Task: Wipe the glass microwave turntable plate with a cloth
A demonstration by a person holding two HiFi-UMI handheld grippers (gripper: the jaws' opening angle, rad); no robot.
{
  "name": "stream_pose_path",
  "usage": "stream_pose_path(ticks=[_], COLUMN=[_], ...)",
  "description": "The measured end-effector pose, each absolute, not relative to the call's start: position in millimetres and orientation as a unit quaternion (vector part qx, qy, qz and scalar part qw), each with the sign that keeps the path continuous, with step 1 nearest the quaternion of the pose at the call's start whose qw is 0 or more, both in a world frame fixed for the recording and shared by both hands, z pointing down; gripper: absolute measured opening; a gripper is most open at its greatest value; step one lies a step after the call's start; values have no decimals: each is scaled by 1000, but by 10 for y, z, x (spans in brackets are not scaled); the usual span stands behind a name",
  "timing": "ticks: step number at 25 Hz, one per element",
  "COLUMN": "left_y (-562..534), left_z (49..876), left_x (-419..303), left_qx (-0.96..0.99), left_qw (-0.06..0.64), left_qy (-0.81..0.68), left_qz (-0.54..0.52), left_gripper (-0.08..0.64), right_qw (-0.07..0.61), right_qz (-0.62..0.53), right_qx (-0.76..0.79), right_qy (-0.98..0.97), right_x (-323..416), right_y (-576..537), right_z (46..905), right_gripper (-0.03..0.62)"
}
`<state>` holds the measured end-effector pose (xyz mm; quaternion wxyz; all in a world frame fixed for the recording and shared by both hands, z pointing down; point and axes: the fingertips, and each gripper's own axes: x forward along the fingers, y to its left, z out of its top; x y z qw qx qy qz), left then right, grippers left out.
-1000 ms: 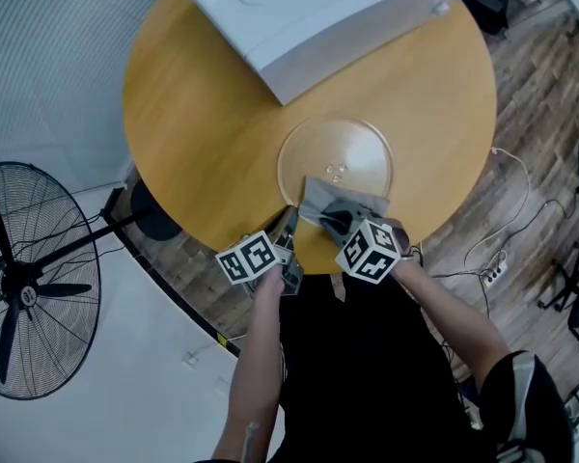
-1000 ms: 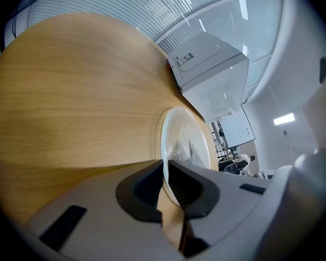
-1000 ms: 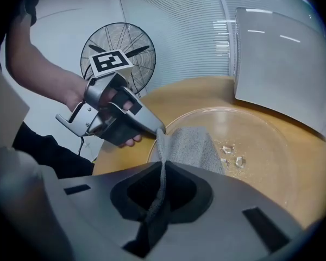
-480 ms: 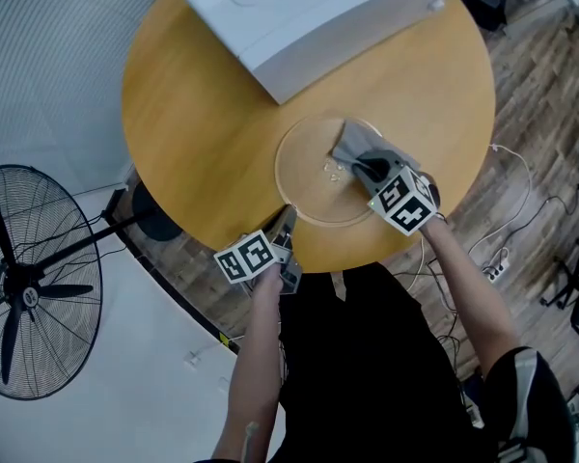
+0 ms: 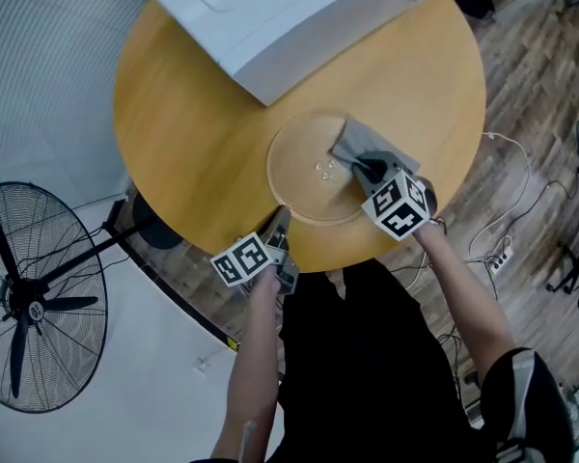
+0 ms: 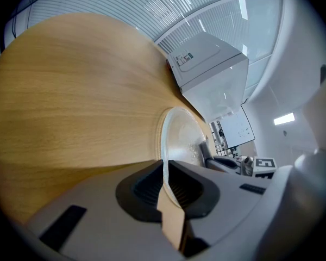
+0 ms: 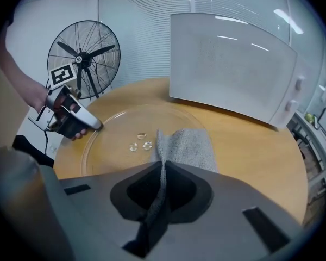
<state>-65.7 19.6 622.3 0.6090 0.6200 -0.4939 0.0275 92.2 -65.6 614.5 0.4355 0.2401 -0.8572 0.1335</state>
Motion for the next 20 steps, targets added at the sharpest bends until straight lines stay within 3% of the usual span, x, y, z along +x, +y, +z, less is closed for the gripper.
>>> stream_pose_path(ticks=[15,20], left_y=[164,143], left_z=[6251,6253], left_x=[-611,-589], left_qx=[626,634], left_qw=[621,622], left_qy=[-472,-460], left_qz=[14,9], left_gripper=[28,34], right_qw=[443,397], right_qz=[203,220], right_qx=[213,285], right_qy=[-847,-844], right_x=[322,361], right_y=[516,414], right_z=[6131,5779], right_gripper=[26,26])
